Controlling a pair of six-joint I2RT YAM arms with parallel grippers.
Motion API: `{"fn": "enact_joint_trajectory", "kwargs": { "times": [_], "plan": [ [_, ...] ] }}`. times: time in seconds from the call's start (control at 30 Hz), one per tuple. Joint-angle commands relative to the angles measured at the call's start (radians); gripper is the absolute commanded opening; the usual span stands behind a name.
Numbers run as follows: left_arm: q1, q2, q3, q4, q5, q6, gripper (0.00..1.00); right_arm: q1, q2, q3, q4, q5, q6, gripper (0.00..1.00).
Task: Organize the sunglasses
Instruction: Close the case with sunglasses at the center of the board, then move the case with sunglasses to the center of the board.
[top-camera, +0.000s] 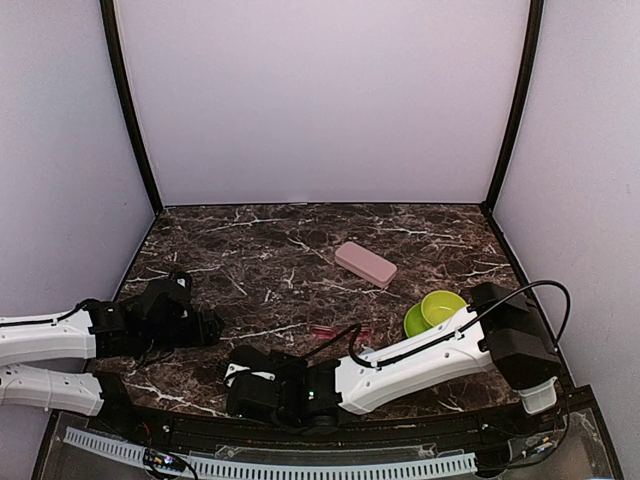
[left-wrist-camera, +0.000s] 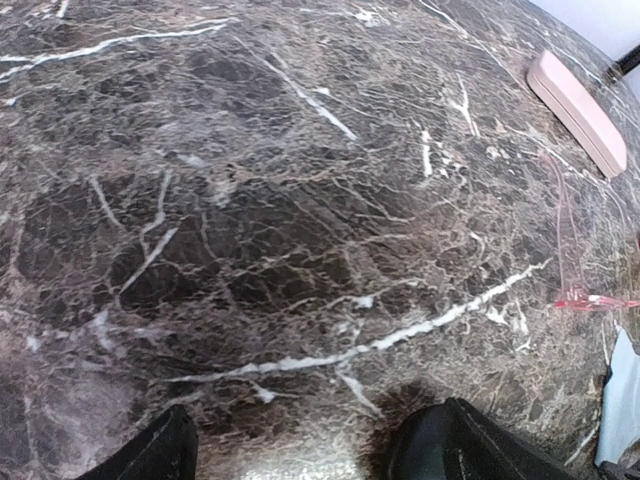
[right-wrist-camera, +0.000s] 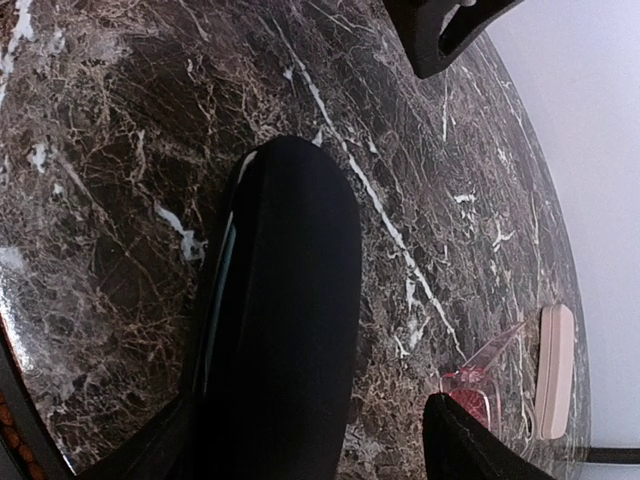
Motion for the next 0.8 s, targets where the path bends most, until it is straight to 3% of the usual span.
{"fn": "enact_joint_trajectory", "kwargs": {
  "times": [0.0,0.27,0.77],
  "plan": [
    [0.007,0.040,0.010,0.121,0.116,0.048,0.86,-0.011,-0.035,-0.032,0.056,-0.043,0.047,0.77],
    [-0.007,0.161,-0.044,0.310,0.263,-0.026,0.85,-0.014,-0.044,-0.074,0.100,-0.029,0.074,0.77],
    [-0.152,0.242,-0.098,0.286,0.151,-0.130,0.85,-0.014,-0.095,-0.176,0.189,-0.016,0.121,0.78]
  ]
}}
